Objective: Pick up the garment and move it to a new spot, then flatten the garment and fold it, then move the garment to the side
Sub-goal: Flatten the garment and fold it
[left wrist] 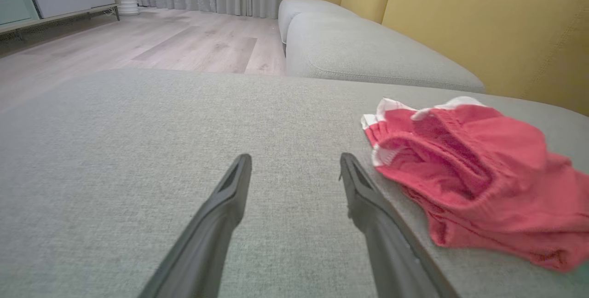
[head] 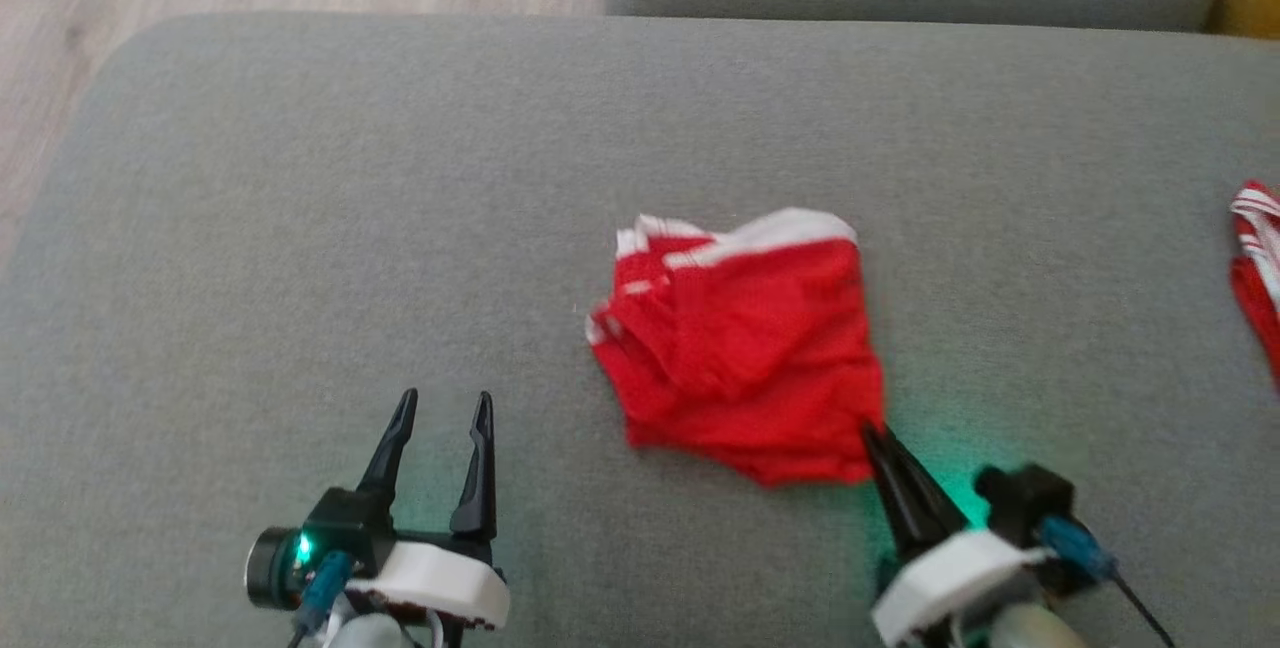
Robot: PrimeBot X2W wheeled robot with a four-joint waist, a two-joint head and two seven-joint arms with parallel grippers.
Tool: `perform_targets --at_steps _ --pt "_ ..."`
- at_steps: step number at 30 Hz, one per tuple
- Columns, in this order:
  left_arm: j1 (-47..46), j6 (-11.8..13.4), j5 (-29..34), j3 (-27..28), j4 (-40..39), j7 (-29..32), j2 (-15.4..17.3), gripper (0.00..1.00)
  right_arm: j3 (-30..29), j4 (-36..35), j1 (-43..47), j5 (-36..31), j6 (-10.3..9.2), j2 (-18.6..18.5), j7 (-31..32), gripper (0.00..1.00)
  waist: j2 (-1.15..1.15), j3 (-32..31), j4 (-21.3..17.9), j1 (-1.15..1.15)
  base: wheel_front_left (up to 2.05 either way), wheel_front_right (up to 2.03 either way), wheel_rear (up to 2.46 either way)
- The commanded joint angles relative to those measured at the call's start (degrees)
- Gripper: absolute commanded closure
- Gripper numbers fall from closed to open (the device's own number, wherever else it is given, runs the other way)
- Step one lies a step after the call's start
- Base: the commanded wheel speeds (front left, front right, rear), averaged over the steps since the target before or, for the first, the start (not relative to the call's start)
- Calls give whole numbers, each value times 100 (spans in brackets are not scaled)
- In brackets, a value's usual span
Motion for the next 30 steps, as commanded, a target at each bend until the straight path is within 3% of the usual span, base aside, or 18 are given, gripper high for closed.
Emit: perform_targets --at_steps 1,7,8,9,10,16,22,30 --pt "-93 0 32 165 -145 -70 17 0 48 -124 11 -37 -4 -86 -69 100 0 -46 -73 0 0 0 0" --pt "-30 -19 92 234 -93 -70 17 0 -29 -126 309 17 -4 -133 -69 100 0 -164 -265 0 0 0 0" --pt "-18 -22 99 255 -84 -70 17 0 -24 -92 329 55 -4 -132 -69 79 0 -186 -296 0 0 0 0" --pt "-8 -26 105 270 -75 -70 17 0 -35 -75 336 100 -4 -132 -69 29 0 -203 -318 0 0 0 0" --pt "2 -27 111 286 -66 -70 17 0 -65 -81 330 136 -4 -137 -69 0 0 -219 -346 0 0 0 0" --pt "-27 -1 169 390 -82 -70 17 0 -763 -510 120 66 -4 -133 -69 0 0 -235 -492 0 0 0 0" --pt "-85 31 327 597 -124 -70 17 0 -1411 -835 -186 -452 -4 0 -69 0 0 -290 -605 0 0 0 0" --pt "47 118 496 807 -85 -70 17 0 -1539 -467 -446 -1108 -4 105 -69 0 0 -442 -718 0 0 0 0"
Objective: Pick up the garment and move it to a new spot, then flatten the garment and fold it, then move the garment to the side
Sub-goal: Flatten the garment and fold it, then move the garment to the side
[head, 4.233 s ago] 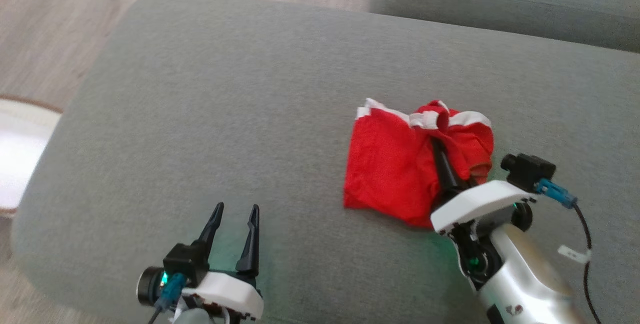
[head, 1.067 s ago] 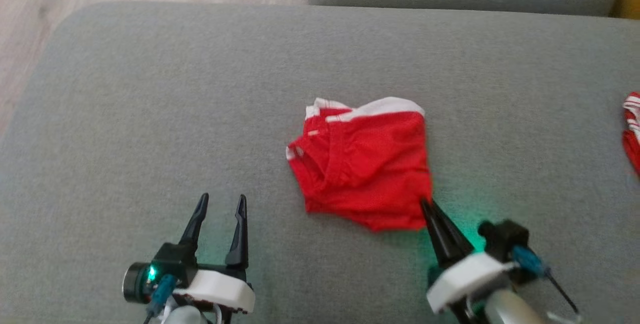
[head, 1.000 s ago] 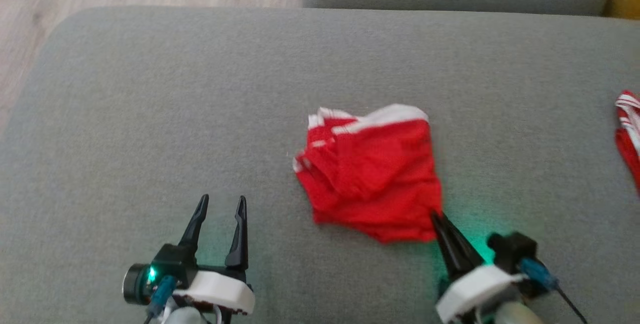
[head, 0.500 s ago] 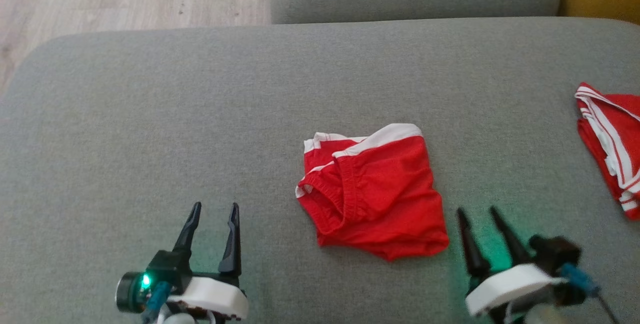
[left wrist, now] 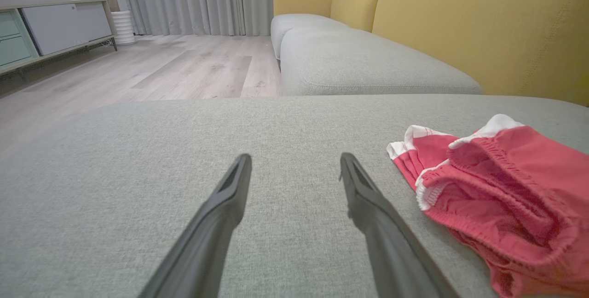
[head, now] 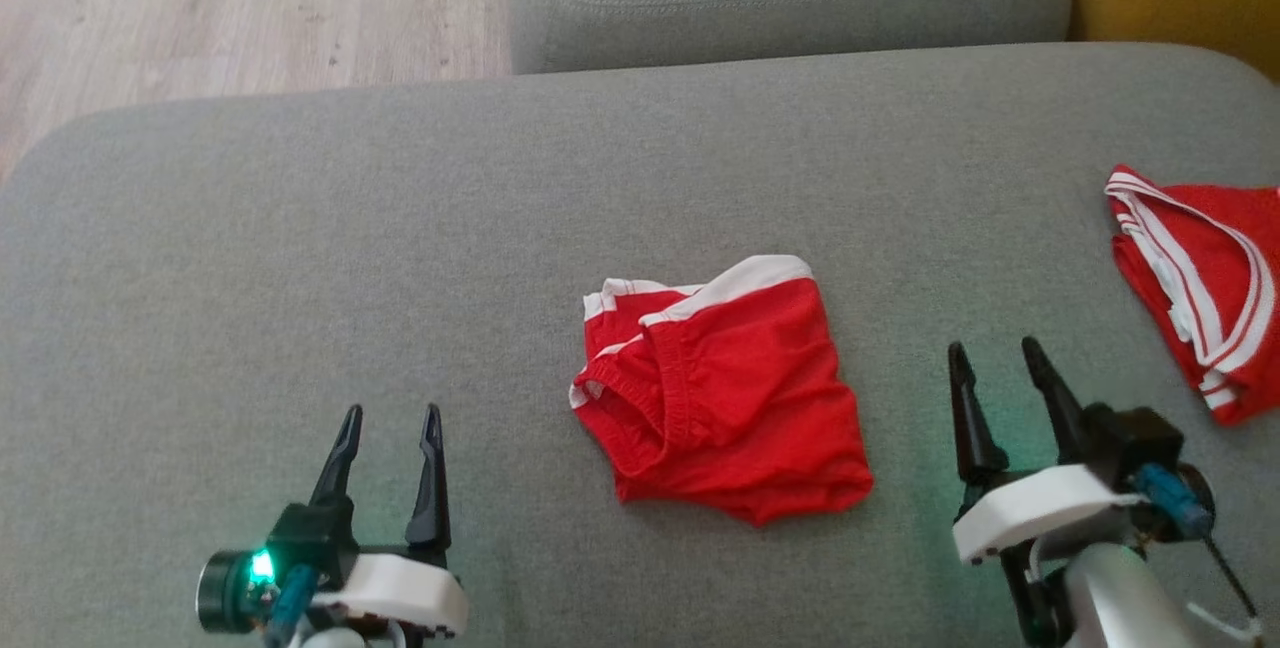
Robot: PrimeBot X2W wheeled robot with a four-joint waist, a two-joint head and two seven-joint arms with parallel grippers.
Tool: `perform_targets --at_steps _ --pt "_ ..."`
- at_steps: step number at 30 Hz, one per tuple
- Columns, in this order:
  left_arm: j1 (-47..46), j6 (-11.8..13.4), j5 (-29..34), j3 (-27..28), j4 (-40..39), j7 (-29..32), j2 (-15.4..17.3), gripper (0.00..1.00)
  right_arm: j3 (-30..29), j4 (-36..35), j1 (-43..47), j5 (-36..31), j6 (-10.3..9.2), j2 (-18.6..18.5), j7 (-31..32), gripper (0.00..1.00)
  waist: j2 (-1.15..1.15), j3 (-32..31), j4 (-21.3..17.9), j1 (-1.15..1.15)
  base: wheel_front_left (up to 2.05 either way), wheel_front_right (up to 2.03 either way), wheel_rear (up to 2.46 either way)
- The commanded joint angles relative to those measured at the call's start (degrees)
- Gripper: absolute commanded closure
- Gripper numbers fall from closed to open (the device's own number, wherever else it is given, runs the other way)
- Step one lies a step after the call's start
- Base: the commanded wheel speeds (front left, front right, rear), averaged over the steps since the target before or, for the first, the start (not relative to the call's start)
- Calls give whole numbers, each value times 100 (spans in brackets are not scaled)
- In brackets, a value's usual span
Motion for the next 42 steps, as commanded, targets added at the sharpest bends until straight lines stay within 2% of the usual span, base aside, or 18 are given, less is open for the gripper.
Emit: perform_targets --at_steps 1,7,14,24,25,26,27,31,34,38,41,42 --pt "-76 67 36 202 -136 -70 17 0 134 -88 -263 -70 -4 16 -69 0 0 -33 -10 0 0 0 0" --pt "-20 132 18 130 -146 -70 17 0 338 81 -302 73 -4 26 -69 0 0 -41 24 0 0 0 0" --pt "-113 124 -17 9 -170 -70 17 0 873 502 -641 411 -4 27 -69 0 0 195 125 0 0 0 0" --pt "-360 107 -110 -285 -144 -70 17 0 1428 2193 -1497 503 -4 27 -61 0 0 653 491 0 0 0 0" --pt "-372 111 -119 -301 -136 -70 17 0 1436 2375 -1536 518 -4 27 -59 7 0 670 515 0 0 0 0" --pt "-381 119 -127 -312 -132 -70 17 0 1449 2529 -1576 515 -4 28 -60 56 0 680 527 0 0 0 0" --pt "-386 128 -135 -319 -132 -70 17 0 1459 2658 -1605 526 -4 28 -60 100 0 687 530 0 0 0 0" --pt "-392 148 -144 -289 -148 -70 17 0 1357 2918 -1728 523 -4 28 -65 100 0 676 431 0 0 0 0" --pt "-393 137 -145 -286 -181 -70 17 0 1072 2736 -1755 431 -4 28 -67 100 0 623 209 0 0 0 0" --pt "-426 90 -155 -328 -233 -70 17 0 746 2348 -1709 313 -4 28 -68 100 0 572 -359 0 0 0 0" --pt "-486 54 -171 -416 -262 -70 17 0 753 2088 -1646 316 -4 28 -68 100 0 556 -923 0 0 0 0" --pt "-544 44 -190 -487 -270 -70 17 0 846 1949 -1590 375 -4 28 -68 100 0 551 -1311 0 0 0 0"
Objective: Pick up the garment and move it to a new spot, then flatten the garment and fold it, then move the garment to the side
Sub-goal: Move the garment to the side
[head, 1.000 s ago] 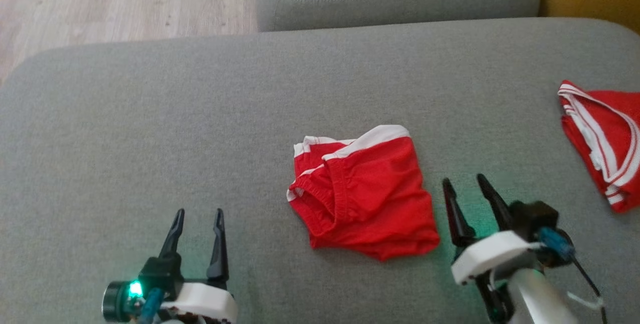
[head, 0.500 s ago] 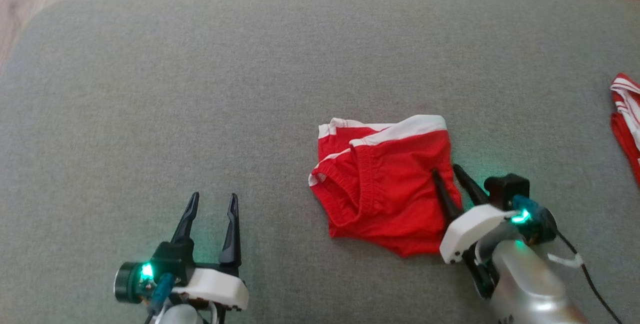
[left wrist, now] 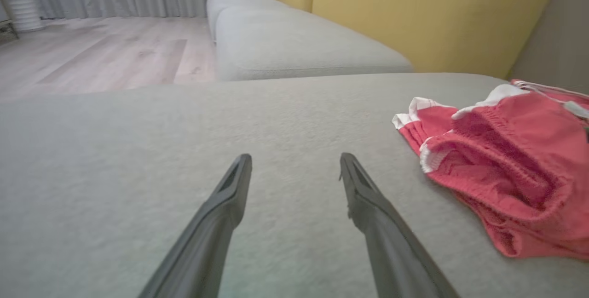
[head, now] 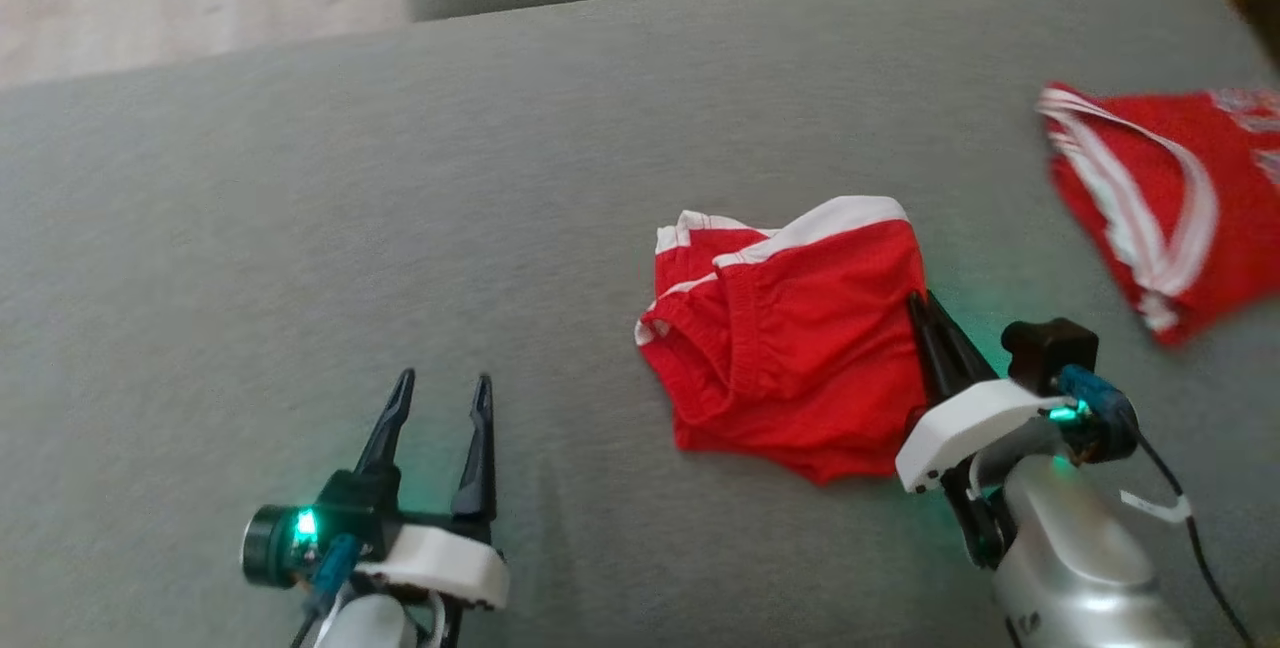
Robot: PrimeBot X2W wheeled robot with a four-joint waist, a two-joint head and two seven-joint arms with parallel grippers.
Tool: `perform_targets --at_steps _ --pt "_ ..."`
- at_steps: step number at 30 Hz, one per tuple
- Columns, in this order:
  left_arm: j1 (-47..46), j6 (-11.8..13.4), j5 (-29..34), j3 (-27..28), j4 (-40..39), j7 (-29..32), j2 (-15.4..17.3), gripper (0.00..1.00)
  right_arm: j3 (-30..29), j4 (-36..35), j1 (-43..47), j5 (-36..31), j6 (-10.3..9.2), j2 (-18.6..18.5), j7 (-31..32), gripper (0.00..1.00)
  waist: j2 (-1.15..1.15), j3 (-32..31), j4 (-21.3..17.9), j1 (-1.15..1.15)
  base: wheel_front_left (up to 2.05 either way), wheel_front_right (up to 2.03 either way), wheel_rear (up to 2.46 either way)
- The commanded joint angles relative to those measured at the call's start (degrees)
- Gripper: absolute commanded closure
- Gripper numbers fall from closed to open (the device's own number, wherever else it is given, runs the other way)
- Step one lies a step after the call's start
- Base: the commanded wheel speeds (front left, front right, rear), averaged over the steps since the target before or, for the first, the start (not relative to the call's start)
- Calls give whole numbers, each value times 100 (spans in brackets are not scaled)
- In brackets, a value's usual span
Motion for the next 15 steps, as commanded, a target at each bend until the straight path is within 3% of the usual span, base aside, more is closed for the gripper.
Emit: perform_targets --at_steps 1,8,15 --pt "-301 -4 -46 89 -204 -70 16 0 179 -229 38 41 -4 -10 -23 100 0 -40 -834 0 0 0 0" --pt "-413 18 -172 -185 -213 -70 16 0 526 -532 190 354 -4 -9 -23 100 0 -126 -1888 0 0 0 0" --pt "-453 55 -238 -309 -218 -70 16 0 675 -710 149 390 -4 -9 -23 100 0 -55 -2339 0 0 0 0"
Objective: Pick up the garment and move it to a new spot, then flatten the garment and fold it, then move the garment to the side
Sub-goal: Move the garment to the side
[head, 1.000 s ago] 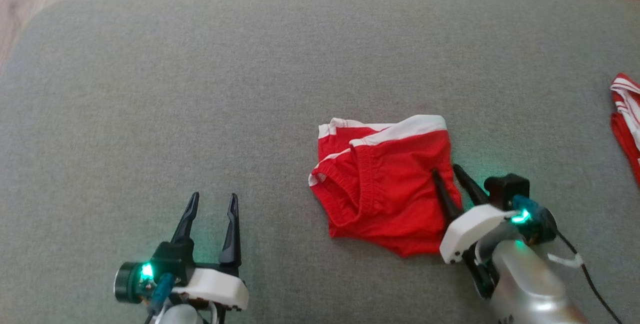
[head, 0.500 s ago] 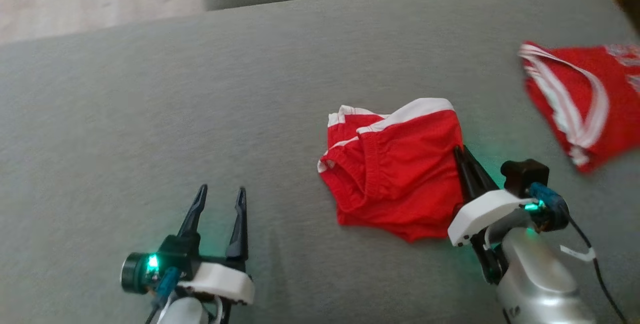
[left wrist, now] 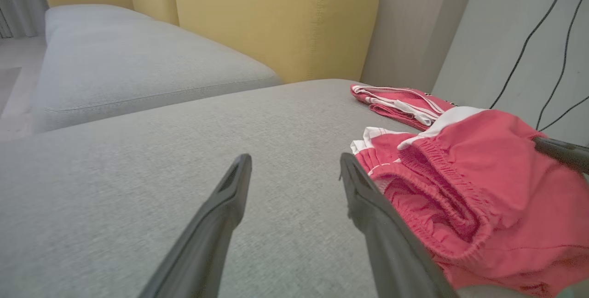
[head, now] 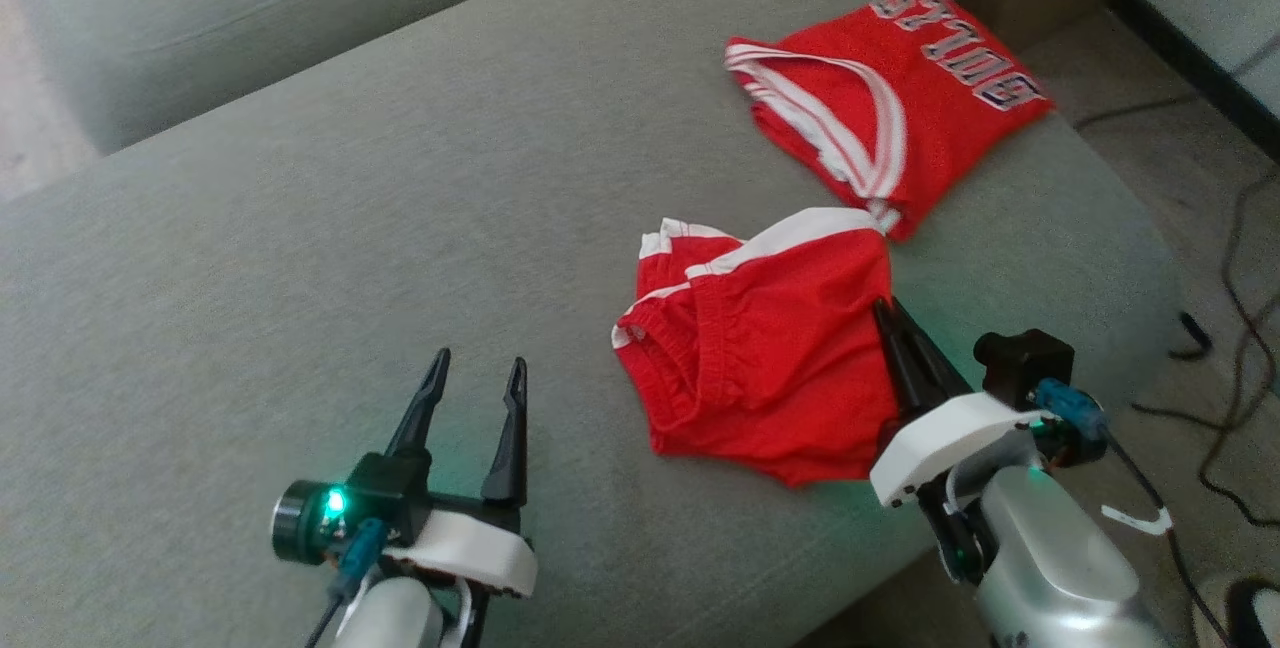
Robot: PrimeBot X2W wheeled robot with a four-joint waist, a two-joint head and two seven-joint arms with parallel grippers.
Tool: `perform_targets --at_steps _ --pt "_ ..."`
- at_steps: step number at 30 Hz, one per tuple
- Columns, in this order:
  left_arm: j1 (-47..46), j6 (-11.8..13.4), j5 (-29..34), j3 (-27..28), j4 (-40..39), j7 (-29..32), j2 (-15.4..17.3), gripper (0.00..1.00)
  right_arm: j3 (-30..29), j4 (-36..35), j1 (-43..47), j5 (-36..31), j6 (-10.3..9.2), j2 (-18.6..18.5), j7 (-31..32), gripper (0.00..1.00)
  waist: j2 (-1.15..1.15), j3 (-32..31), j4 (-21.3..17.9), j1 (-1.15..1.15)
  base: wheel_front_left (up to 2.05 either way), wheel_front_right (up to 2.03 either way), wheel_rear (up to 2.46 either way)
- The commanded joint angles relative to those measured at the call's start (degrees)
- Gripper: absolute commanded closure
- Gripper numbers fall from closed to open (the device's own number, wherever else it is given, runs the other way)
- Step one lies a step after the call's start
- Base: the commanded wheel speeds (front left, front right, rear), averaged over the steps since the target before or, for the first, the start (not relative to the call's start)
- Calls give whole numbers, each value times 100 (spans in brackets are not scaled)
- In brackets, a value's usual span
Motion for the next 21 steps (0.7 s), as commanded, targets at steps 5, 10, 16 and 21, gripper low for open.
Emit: perform_targets --at_steps 5,10,16,21 --pt "-264 8 -33 -9 -205 -56 17 0 91 -217 -251 -202 -4 -3 -22 100 0 156 -158 1 0 0 0" --pt "-282 5 -58 -101 -171 -56 17 0 -29 -89 -646 -529 -4 -129 -22 100 0 301 61 1 0 0 0" --pt "-350 -17 -2 -99 -75 -56 17 0 -43 221 -1577 -885 -4 -616 -22 100 0 540 366 1 0 0 0" --pt "-482 -107 159 -136 -11 -56 17 0 -105 903 -2468 -1249 -4 -1238 17 100 0 770 647 1 0 0 0"
